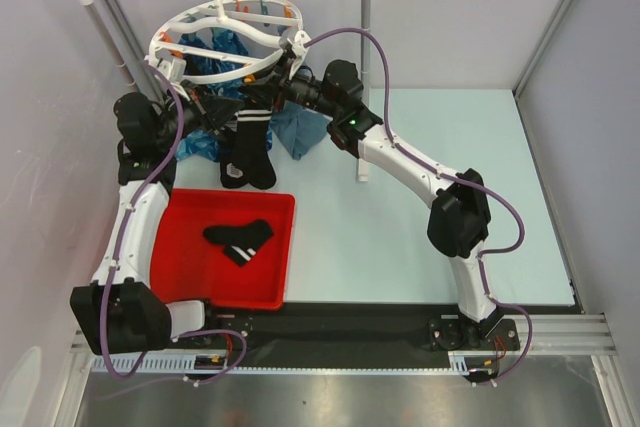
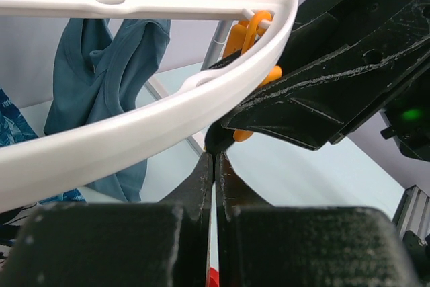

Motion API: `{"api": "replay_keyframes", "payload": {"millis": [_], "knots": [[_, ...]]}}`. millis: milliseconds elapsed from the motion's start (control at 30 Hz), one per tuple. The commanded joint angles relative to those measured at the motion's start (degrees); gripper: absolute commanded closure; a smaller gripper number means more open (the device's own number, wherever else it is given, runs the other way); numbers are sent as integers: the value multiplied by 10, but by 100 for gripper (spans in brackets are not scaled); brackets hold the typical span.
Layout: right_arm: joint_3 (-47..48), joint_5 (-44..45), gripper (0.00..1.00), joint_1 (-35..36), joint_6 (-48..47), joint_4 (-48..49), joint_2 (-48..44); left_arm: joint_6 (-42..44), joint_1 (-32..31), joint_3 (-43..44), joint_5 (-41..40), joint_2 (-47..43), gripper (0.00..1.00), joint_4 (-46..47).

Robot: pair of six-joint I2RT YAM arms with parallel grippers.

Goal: Clip the socks to the hanger
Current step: Clamp the sock onto the hanger.

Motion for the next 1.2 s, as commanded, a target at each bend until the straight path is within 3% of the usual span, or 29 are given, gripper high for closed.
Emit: {"api": "replay_keyframes", "payload": {"millis": [0,600,867,1067,1167], "knots": [[2,-31,100,7,5,17,-27,-13,9,10,22,-8,100,41],[0,-37,100,6,5,16,-28,-52,16,-6,41,-9,100,90],[-9,-34,100,6,7,21,-31,-118,31,-31,56,-7,100,177],[-7,-31,100,6,12,27,-32,-136,33,-30,61,-4,100,190],[-7,-31,92,6,12,29,-33,-140,33,-29,63,-3,100,193]]}}
